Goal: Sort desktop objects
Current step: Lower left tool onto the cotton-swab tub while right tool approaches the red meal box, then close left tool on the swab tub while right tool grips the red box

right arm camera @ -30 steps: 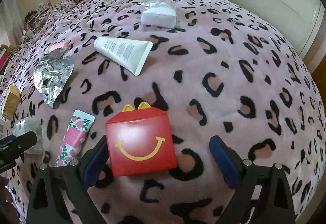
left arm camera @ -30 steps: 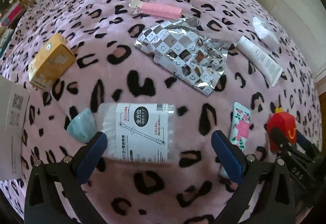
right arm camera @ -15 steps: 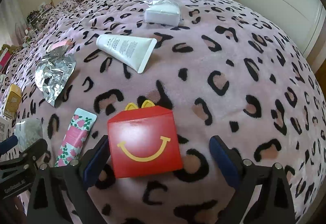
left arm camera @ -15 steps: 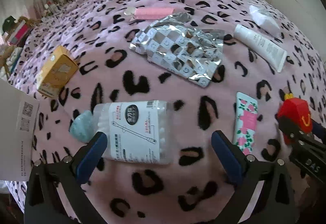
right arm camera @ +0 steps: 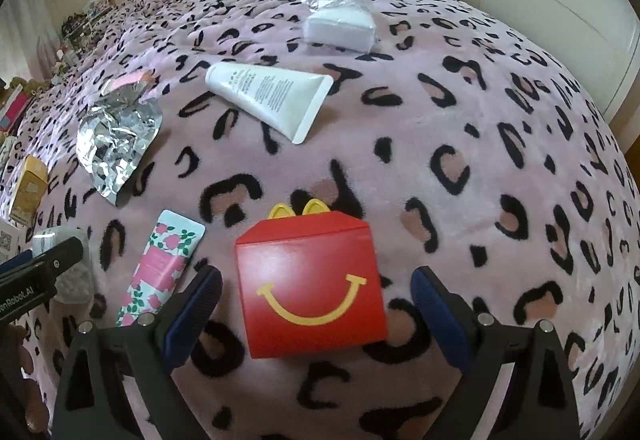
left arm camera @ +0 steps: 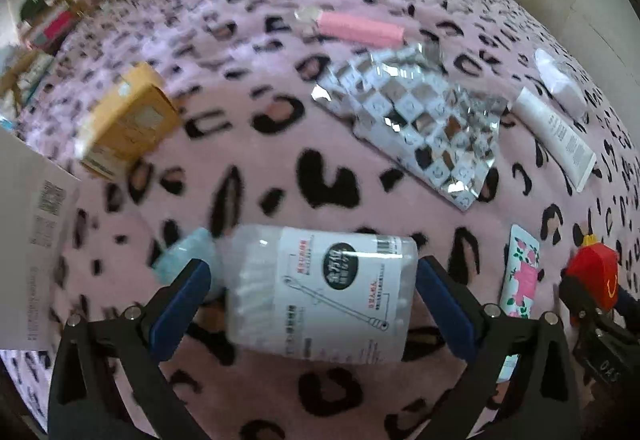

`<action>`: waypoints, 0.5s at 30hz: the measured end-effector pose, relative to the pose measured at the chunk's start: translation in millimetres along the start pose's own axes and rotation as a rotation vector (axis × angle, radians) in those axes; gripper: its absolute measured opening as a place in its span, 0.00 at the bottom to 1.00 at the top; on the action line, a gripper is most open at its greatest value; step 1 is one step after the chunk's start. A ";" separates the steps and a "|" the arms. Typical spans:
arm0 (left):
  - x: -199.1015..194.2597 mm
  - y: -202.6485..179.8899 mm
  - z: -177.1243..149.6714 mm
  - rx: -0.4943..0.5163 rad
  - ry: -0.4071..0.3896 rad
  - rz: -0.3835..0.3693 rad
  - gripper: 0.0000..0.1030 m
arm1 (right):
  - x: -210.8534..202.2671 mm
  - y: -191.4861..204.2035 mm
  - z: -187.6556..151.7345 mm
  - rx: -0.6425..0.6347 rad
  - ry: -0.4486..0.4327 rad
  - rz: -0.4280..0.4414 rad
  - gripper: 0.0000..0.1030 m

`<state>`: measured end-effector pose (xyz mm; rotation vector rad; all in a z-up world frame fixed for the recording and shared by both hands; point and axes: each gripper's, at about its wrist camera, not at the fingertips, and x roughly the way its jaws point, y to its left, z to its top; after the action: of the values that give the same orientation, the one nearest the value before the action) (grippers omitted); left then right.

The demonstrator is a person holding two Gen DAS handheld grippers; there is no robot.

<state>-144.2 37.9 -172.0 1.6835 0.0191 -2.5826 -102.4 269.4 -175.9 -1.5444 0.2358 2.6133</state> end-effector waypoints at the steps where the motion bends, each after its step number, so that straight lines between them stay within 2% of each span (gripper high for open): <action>1: 4.4 -1.2 -0.1 0.004 0.014 -0.008 1.00 | 1.0 0.6 0.0 -0.002 0.000 -0.004 0.95; 3: 7.4 -3.3 -2.4 0.005 0.012 -0.005 1.00 | 1.0 1.2 -0.6 -0.005 -0.008 -0.006 0.95; 4: 6.5 -3.9 -4.2 0.001 0.000 -0.002 0.99 | 0.6 0.9 -1.1 -0.006 -0.013 -0.003 0.91; 5: 5.6 -4.4 -6.0 -0.004 -0.011 0.000 0.95 | 0.3 0.5 -1.5 -0.007 -0.017 0.000 0.87; 7: 3.8 -4.2 -7.9 -0.017 -0.020 -0.002 0.85 | 1.2 -1.8 -2.4 -0.004 -0.012 0.001 0.68; 9: 3.1 -4.1 -9.1 -0.024 -0.023 0.010 0.82 | 1.5 -4.7 -3.3 0.002 -0.011 0.006 0.65; 11: 2.7 -2.8 -9.7 -0.036 -0.024 0.009 0.82 | 0.0 -6.4 -4.3 0.007 -0.017 0.009 0.56; 15: -0.7 -3.2 -11.5 -0.041 -0.035 0.016 0.79 | -4.7 -6.0 -5.8 0.011 -0.034 0.010 0.52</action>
<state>-133.6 41.6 -176.1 1.6177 0.0559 -2.5810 -94.2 274.3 -175.1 -1.4976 0.2556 2.6390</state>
